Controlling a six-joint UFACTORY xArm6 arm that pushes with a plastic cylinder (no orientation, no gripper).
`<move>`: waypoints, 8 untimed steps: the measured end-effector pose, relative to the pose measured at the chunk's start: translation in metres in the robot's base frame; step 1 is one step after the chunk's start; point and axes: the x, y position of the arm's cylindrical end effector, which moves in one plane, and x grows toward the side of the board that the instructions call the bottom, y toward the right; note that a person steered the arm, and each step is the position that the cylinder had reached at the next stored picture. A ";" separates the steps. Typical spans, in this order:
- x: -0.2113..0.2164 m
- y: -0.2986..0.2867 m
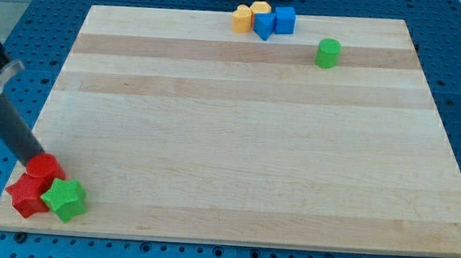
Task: Drag the green circle into the green star
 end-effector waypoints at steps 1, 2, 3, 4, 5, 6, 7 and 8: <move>-0.037 0.045; -0.069 0.113; -0.112 0.165; -0.159 0.201; -0.192 0.225; -0.219 0.257; -0.241 0.292; -0.253 0.333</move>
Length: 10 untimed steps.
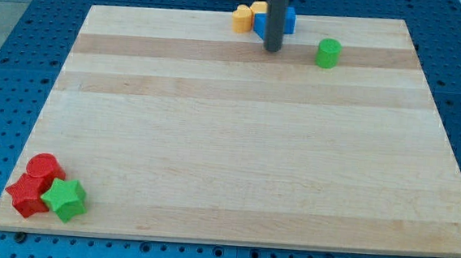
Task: Drag the green circle into the green star
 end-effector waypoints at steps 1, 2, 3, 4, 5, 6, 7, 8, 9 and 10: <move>0.000 0.053; 0.000 0.098; -0.002 0.120; -0.013 0.135; 0.002 0.145; 0.019 0.133; 0.029 0.107; 0.055 0.093; 0.081 0.093; 0.089 0.090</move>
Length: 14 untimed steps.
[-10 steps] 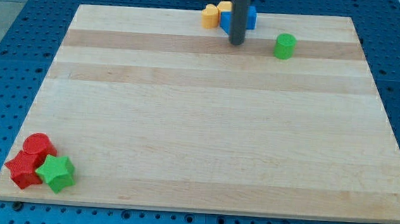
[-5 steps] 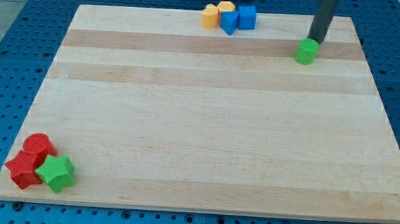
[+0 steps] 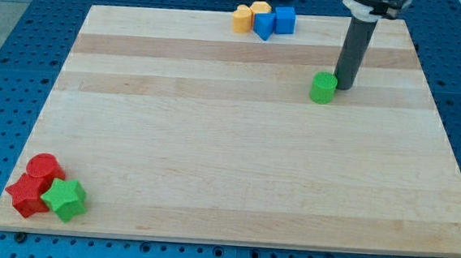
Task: Drag the green circle into the green star
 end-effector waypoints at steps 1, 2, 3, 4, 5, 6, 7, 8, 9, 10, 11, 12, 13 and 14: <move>0.013 -0.035; 0.031 -0.070; 0.045 -0.105; 0.065 -0.134; 0.095 -0.158; 0.125 -0.165; 0.152 -0.174; 0.164 -0.201; 0.164 -0.233; 0.159 -0.248; 0.141 -0.249; 0.130 -0.256; 0.156 -0.274; 0.169 -0.288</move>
